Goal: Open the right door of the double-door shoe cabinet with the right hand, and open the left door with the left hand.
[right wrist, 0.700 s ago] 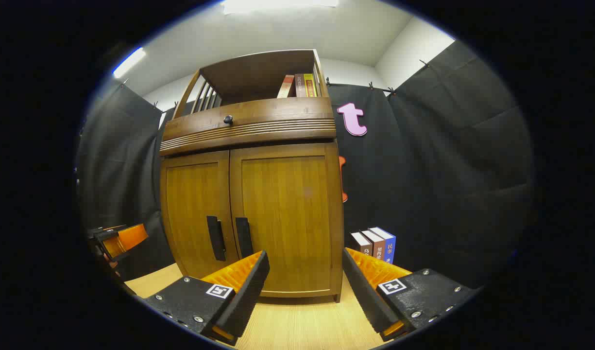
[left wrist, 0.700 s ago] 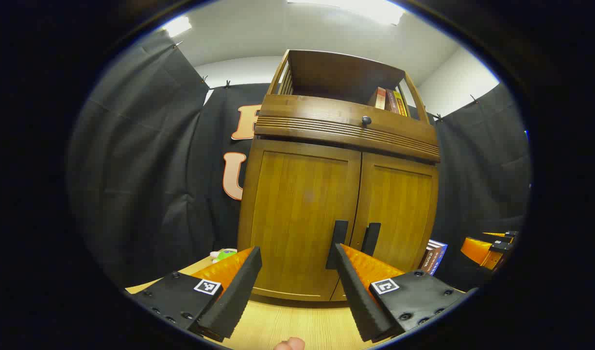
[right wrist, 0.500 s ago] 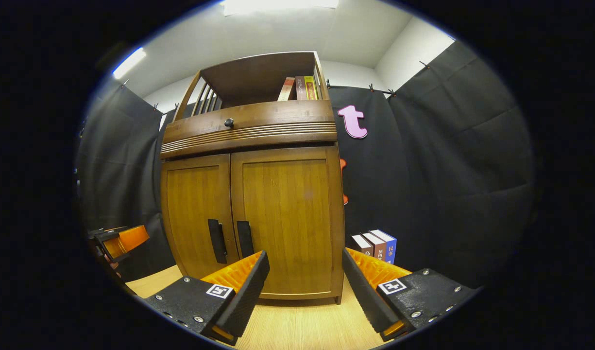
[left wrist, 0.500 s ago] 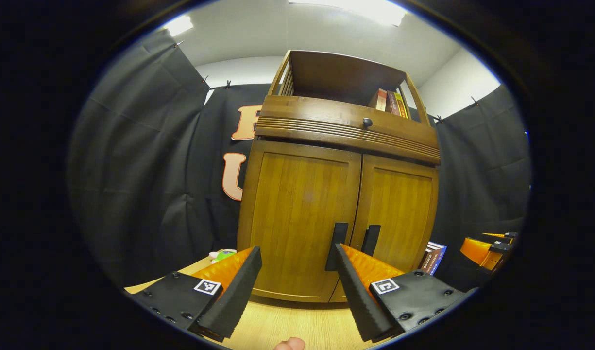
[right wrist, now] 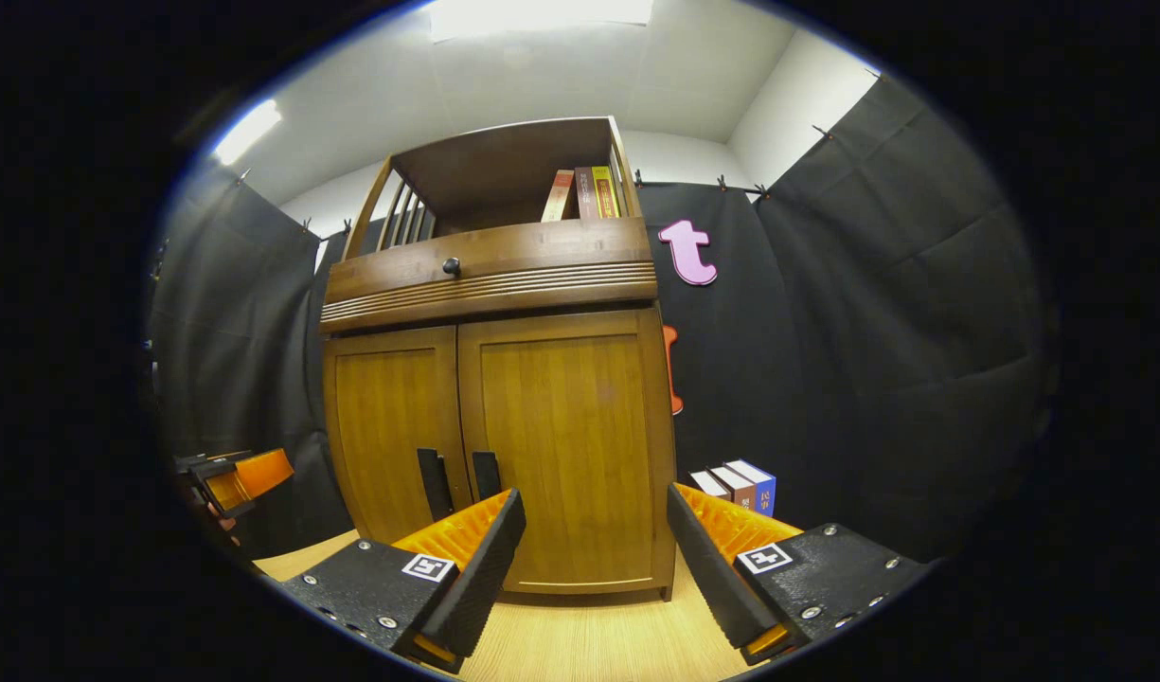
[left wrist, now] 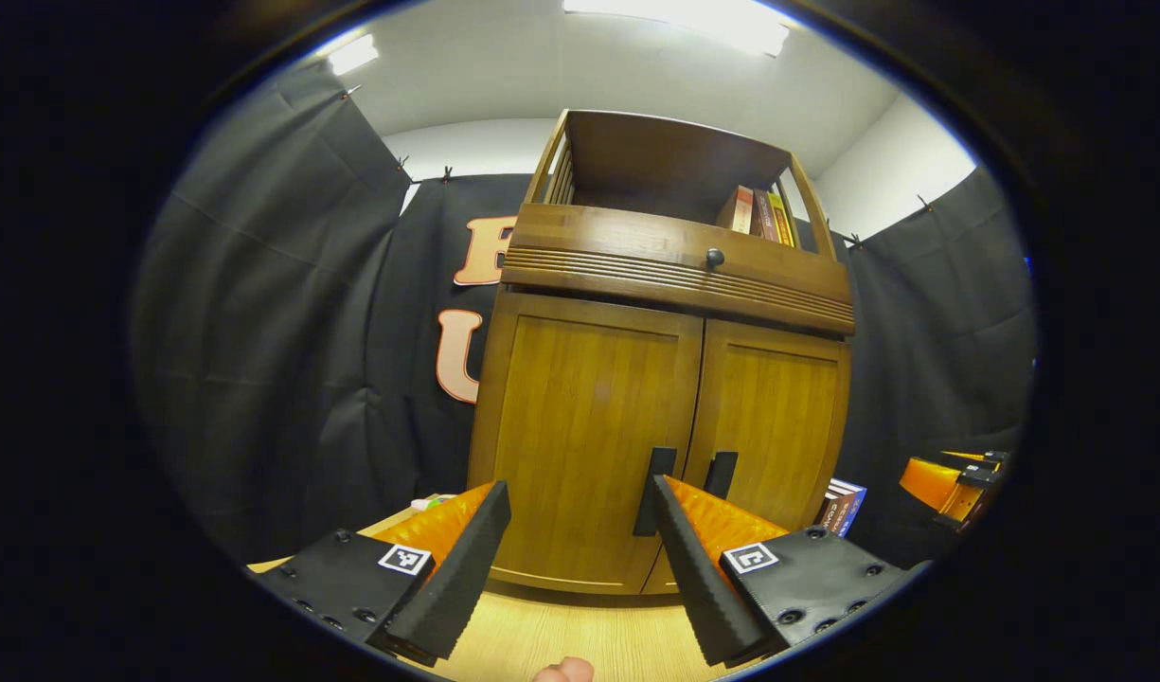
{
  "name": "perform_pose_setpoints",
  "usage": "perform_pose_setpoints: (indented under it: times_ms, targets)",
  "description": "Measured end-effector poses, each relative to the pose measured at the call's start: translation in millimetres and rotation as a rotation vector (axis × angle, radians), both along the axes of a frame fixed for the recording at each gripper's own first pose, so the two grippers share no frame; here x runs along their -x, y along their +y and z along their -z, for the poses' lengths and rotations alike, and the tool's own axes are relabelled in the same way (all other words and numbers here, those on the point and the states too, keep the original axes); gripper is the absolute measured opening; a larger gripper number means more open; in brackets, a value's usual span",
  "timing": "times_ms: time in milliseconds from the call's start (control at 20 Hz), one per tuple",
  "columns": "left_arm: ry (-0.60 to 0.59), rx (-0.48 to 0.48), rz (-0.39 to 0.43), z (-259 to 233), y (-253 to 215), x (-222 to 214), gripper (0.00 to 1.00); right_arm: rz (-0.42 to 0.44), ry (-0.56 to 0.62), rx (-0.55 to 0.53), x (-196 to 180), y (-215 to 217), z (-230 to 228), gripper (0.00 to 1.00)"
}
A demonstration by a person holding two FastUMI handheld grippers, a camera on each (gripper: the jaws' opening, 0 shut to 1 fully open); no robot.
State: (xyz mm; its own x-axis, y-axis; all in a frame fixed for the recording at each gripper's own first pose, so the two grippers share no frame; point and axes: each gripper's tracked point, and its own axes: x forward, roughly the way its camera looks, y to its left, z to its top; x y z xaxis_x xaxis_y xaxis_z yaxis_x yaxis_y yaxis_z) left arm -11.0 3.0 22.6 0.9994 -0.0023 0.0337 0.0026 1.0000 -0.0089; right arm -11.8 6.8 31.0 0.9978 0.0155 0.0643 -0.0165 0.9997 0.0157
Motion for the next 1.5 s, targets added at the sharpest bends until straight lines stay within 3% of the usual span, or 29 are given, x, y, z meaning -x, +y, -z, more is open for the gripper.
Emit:
perform_pose_setpoints:
  times_ms: [500, 750, 1200, 1500]
  targets:
    - [0.000, 0.017, -0.027, -3.1, 9.7, 3.9, 0.94, -0.009, -0.004, -0.002, 8.2, 7.3, -2.5, 0.93]
    - [-0.003, 0.022, -0.030, -4.5, 10.4, 5.3, 0.94, -0.079, -0.010, -0.021, -13.3, 31.6, -13.4, 0.93]
    - [0.008, 0.017, -0.048, -4.4, 16.0, 20.7, 0.94, -0.218, 0.034, 0.046, -125.6, 104.1, 2.6, 0.93]
    - [-0.006, 0.032, -0.066, -9.1, 20.6, 31.9, 0.99, -0.170, 0.174, 0.054, -197.0, 120.2, 73.8, 0.93]
